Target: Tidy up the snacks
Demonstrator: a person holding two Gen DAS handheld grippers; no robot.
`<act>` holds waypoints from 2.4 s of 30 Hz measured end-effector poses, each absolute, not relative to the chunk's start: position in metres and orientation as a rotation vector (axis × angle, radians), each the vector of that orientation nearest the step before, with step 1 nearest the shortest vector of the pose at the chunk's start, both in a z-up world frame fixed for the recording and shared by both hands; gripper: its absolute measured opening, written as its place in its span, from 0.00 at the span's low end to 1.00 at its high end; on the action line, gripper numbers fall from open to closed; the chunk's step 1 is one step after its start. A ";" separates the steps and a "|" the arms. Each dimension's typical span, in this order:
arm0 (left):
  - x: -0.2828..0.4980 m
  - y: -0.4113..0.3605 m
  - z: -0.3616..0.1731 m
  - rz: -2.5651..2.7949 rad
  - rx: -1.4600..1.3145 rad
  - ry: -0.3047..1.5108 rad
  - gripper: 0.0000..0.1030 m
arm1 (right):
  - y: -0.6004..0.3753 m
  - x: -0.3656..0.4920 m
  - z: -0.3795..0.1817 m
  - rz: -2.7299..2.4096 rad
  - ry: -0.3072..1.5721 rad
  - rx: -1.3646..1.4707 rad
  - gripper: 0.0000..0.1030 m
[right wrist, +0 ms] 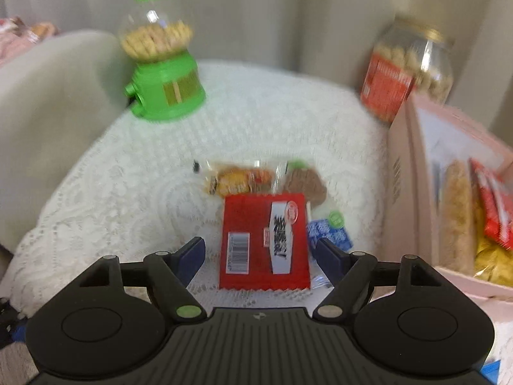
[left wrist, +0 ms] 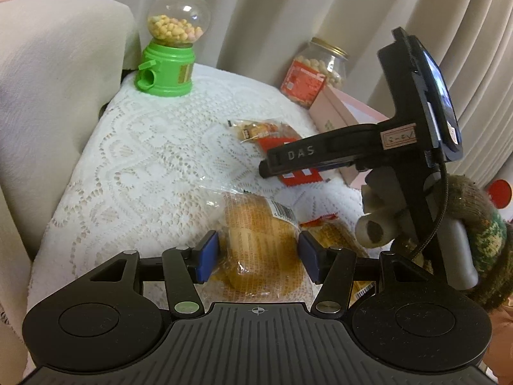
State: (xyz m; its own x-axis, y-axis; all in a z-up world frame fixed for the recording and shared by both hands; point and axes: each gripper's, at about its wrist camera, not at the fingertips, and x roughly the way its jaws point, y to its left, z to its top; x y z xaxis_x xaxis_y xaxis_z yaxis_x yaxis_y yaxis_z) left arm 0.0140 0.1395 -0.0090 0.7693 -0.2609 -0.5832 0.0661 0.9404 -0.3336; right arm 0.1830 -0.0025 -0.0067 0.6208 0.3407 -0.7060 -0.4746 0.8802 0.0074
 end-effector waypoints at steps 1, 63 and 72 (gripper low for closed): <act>0.014 0.140 -0.009 -0.182 -0.307 0.672 0.59 | -0.005 0.181 -0.006 0.478 0.761 -0.180 0.75; -0.009 0.099 0.019 -0.295 -0.241 0.658 0.53 | -0.161 0.062 0.043 0.470 0.693 0.016 0.18; -0.016 0.041 0.091 -0.472 -0.190 0.582 0.53 | -0.235 0.023 0.038 0.411 0.609 0.084 0.18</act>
State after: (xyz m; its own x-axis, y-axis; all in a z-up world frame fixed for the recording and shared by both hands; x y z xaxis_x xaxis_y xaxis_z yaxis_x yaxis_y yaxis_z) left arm -0.0160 0.0408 0.0913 0.7330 -0.4792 -0.4828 0.3742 0.8768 -0.3021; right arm 0.0232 -0.2353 0.0377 0.7424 0.3986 -0.5386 -0.3500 0.9161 0.1956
